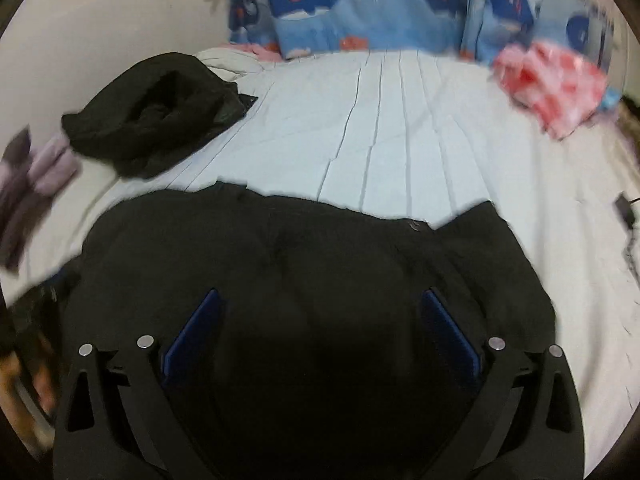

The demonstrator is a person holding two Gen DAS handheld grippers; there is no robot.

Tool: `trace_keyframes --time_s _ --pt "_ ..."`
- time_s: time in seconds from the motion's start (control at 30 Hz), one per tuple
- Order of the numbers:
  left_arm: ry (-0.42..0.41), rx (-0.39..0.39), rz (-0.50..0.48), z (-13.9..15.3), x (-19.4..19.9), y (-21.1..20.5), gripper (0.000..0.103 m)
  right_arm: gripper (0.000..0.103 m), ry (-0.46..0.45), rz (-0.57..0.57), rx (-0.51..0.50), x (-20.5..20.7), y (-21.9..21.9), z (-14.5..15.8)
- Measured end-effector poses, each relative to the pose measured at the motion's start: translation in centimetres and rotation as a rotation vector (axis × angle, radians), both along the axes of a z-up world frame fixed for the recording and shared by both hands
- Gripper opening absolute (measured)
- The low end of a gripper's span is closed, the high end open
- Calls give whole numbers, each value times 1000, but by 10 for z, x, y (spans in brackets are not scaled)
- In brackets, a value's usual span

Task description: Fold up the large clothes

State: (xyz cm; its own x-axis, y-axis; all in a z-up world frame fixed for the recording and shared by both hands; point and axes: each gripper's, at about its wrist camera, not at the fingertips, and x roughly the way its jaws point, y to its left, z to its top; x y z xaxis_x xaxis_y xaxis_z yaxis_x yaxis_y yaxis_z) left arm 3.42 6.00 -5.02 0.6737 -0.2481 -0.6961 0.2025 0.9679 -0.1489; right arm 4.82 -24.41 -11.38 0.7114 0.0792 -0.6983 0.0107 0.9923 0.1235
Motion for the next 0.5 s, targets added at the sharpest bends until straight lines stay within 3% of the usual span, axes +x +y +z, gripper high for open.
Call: trace_keyframes --time_s 0.07,0.13,0.2,0.27,0.37,0.5 --pt "23 9 -11 -4 -7 3 94 96 45 32 35 -11 -7 -20" --pt "44 33 -6 3 -20 7 94 96 64 -10 68 -21 -14 -5" --pt "48 27 -15 11 -37 14 94 96 -3 23 102 -44 -11 12" --pt "39 39 -21 17 -53 22 94 96 -72 103 70 -78 6 30" --pt "23 59 -24 26 -75 31 94 96 -110 278 -31 -127 49 39" --pt "-21 87 -34 39 -106 37 94 96 -110 459 -267 -167 115 23"
